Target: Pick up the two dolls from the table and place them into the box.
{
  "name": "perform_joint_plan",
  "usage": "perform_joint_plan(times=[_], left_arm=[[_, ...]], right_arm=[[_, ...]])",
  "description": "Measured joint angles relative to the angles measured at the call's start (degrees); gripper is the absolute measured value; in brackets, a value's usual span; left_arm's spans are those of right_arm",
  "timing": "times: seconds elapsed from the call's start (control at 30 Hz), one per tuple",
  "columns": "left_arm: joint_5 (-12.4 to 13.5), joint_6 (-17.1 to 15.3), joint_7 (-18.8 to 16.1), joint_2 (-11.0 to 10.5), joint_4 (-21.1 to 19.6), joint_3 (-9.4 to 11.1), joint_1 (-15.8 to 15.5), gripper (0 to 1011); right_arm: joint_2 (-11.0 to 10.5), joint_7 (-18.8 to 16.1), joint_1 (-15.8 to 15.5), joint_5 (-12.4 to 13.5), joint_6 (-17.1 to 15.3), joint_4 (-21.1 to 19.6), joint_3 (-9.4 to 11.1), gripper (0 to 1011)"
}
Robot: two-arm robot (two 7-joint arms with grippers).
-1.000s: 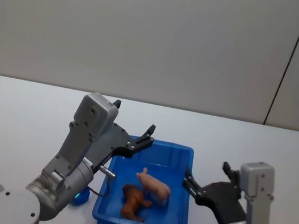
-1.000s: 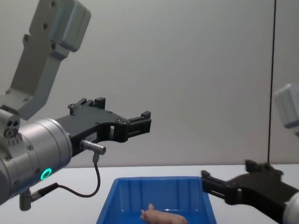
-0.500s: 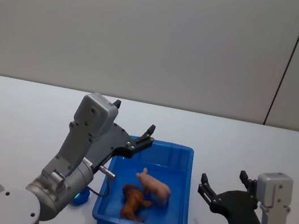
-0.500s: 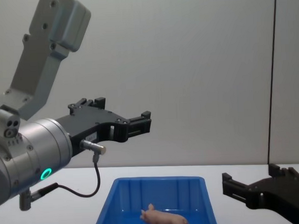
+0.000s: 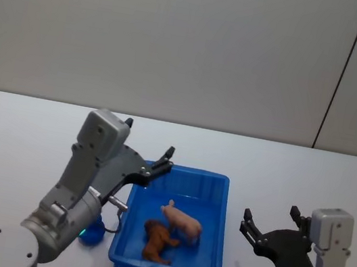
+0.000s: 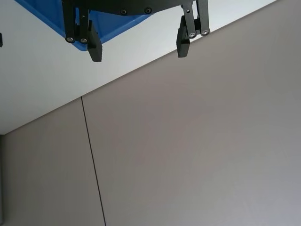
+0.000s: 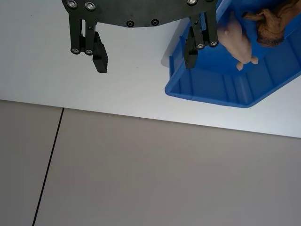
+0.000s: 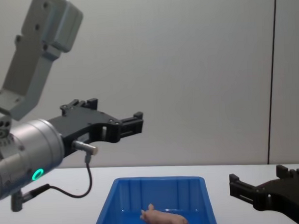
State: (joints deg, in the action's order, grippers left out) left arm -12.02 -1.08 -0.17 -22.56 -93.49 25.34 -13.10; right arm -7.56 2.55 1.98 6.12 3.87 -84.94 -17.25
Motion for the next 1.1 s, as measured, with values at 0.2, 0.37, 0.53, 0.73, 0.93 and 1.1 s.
perform_joint_plan(times=[0.2, 0.37, 0.53, 0.73, 0.93, 1.1], left_arm=[[-1.76, -0.98, -1.14, -0.94, -0.46, -0.87, 0.73, 1001], [-3.66, -2.05, -1.88, -1.81, -0.63, -1.75, 1.48, 1001], [-5.52, -3.15, -2.21, -2.48, -0.26, -2.54, 1.94, 1001], [-7.2, -4.06, -2.24, -2.91, 0.89, -3.21, 2.21, 1001], [-9.09, -5.34, -1.95, -3.24, 3.08, -3.96, 2.31, 1001], [-9.83, -6.37, -1.33, -3.35, 4.55, -4.36, 2.26, 1001]], right_arm=[[-0.09, 0.18, -0.17, 0.06, 0.0, -0.17, 0.04, 1001], [-0.14, 0.26, -0.25, 0.09, 0.0, -0.24, 0.07, 1001], [-0.16, 0.33, -0.31, 0.11, 0.0, -0.3, 0.1, 1001], [-0.19, 0.37, -0.35, 0.12, 0.0, -0.35, 0.11, 1001], [-0.22, 0.4, -0.38, 0.12, 0.0, -0.39, 0.11, 1001], [-0.23, 0.43, -0.4, 0.12, 0.0, -0.4, 0.11, 1001]])
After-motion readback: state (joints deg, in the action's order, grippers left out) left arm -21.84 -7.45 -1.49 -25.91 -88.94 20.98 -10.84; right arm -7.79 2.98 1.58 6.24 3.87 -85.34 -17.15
